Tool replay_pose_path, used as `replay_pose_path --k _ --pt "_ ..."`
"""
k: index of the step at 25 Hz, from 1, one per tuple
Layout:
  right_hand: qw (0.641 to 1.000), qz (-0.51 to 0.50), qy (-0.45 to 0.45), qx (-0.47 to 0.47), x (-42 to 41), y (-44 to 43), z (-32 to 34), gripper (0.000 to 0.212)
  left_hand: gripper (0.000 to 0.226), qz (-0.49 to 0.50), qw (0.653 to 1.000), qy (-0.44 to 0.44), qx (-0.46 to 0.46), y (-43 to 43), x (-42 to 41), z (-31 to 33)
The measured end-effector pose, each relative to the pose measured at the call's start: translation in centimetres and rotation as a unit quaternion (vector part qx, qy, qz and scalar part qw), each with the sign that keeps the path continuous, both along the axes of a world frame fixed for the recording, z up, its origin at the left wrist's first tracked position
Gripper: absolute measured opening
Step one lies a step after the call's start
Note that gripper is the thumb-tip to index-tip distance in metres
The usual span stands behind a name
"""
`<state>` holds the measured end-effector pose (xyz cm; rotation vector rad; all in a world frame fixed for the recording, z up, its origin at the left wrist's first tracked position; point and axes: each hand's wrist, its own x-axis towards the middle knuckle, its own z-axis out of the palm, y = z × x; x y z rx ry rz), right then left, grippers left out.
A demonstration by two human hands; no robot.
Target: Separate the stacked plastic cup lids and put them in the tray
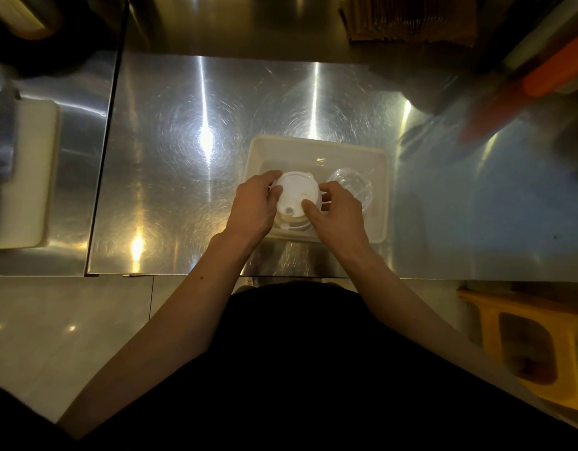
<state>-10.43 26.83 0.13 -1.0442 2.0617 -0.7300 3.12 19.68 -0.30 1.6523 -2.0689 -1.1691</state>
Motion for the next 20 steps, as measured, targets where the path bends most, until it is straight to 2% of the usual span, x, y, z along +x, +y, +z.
replay_pose_path --k 11,17,20 --pt "1.000 0.011 0.005 0.009 -0.2 0.0 0.1 0.041 0.040 -0.009 1.000 -0.006 0.008 -0.1 0.1 -0.1" --pt "1.000 0.020 0.007 0.021 -0.7 -0.4 0.4 0.058 0.043 -0.021 1.000 0.008 0.000 0.1 0.5 0.3" --pt "1.000 0.006 0.027 -0.008 -1.0 -1.1 1.0 0.057 0.043 -0.014 0.999 0.015 -0.037 -0.1 0.5 0.9"
